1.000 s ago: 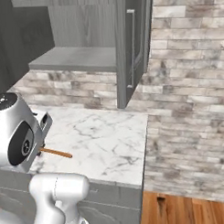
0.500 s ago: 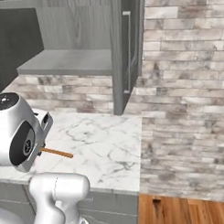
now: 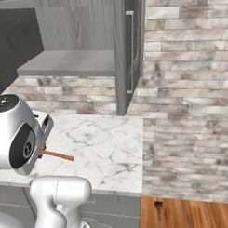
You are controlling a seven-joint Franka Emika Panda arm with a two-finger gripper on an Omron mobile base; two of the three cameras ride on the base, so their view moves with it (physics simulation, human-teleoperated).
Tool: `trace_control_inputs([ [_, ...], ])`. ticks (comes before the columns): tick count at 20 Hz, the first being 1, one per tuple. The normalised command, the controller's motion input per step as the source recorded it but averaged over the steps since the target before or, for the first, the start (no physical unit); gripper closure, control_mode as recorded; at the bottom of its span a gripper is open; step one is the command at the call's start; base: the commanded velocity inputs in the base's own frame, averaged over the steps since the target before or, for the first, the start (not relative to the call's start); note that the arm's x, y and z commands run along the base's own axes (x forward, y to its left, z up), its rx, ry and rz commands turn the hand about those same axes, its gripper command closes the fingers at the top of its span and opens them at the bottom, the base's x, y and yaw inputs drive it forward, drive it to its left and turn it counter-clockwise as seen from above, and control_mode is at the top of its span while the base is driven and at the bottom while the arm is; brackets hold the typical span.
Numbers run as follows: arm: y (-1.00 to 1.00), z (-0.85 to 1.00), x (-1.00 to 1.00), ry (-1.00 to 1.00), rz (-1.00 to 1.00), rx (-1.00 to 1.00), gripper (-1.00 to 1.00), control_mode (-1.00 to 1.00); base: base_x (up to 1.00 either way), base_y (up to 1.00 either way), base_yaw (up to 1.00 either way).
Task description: Organize the utensils by type. Pick up the wooden spoons from the counter and place them in the open cabinet. Then pick up the metallic utensils from the counter and place them in the open drawer.
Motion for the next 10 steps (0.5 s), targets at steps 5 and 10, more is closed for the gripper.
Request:
trace_control_inputs([
  [5, 0.0, 0.0, 0.0, 0.0, 0.0, 0.0, 1.0, 1.0, 0.0, 0.0, 0.0],
  [10, 0.0, 0.0, 0.0, -0.03, 0.01, 0.0, 1.0, -1.0, 0.0, 0.0, 0.0],
])
